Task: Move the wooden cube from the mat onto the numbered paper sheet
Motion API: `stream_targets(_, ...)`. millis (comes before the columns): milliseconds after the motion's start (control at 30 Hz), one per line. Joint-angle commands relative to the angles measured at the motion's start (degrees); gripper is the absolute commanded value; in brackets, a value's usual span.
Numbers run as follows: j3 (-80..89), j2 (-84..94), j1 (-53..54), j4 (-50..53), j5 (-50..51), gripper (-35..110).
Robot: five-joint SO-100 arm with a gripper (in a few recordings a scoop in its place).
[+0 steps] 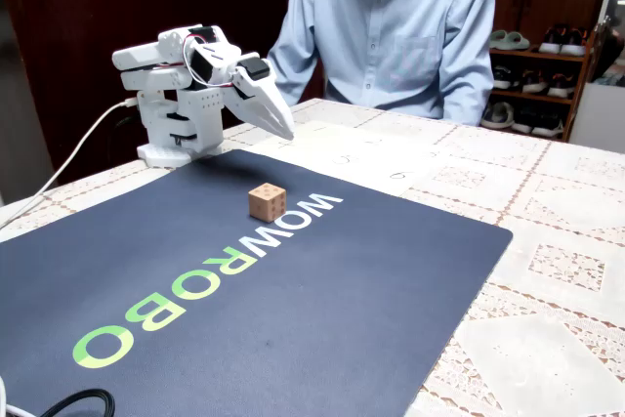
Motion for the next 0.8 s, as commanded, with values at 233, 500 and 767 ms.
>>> stream_targets(233, 0.0, 0.9, -2.5, -0.5, -4.0, 0)
stream_targets(500, -1.5, 0.8, 2.3, 3.6, 2.8, 2)
stream_targets(767, -1.4, 0.8, 1.3, 3.1, 1.1, 1)
